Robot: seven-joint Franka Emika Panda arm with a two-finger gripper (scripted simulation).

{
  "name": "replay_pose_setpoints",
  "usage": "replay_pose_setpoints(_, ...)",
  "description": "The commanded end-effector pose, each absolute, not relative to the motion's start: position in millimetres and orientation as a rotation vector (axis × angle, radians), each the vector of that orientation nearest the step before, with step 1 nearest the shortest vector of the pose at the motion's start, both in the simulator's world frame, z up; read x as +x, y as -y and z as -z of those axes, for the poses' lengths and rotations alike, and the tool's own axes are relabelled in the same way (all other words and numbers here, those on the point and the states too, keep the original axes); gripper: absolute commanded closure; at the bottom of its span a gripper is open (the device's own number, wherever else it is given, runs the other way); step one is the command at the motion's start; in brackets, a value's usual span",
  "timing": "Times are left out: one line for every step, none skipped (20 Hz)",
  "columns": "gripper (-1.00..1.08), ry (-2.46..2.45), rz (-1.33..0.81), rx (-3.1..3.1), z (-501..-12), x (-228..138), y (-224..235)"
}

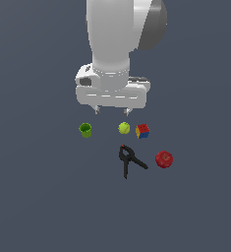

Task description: Pick up a designated object from a clutter of objects.

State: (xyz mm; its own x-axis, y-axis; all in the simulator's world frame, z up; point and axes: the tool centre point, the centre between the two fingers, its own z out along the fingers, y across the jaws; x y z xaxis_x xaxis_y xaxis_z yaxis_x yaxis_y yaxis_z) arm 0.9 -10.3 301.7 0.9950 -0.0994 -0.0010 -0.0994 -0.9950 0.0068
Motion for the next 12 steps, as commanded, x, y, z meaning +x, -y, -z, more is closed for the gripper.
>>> replay_pose_setpoints(-0.92,0.248,0.003,3.129,-290,-1,18)
replay_pose_setpoints(-0.92,0.291,0.004,3.128,-284,-2,22)
replay_pose_setpoints(-0.92,0.337,0.004,3.125,-278,-3,26)
replay_pose_setpoints(-0.92,0.386,0.004,3.121,-272,-4,30)
replay_pose_setpoints(-0.92,0.438,0.005,3.117,-265,-6,35)
replay_pose_setpoints(-0.92,0.493,0.005,3.11,-259,-7,40)
replay_pose_setpoints(-0.92,0.552,0.006,3.103,-251,-9,44)
replay_pose_setpoints(-0.92,0.611,0.006,3.093,-244,-11,50)
replay_pose_setpoints(-0.92,0.67,0.007,3.083,-237,-14,55)
replay_pose_setpoints(-0.92,0.73,0.007,3.071,-230,-16,60)
replay_pose_setpoints(-0.92,0.789,0.008,3.057,-222,-19,65)
replay_pose_setpoints(-0.92,0.848,0.008,3.043,-215,-22,70)
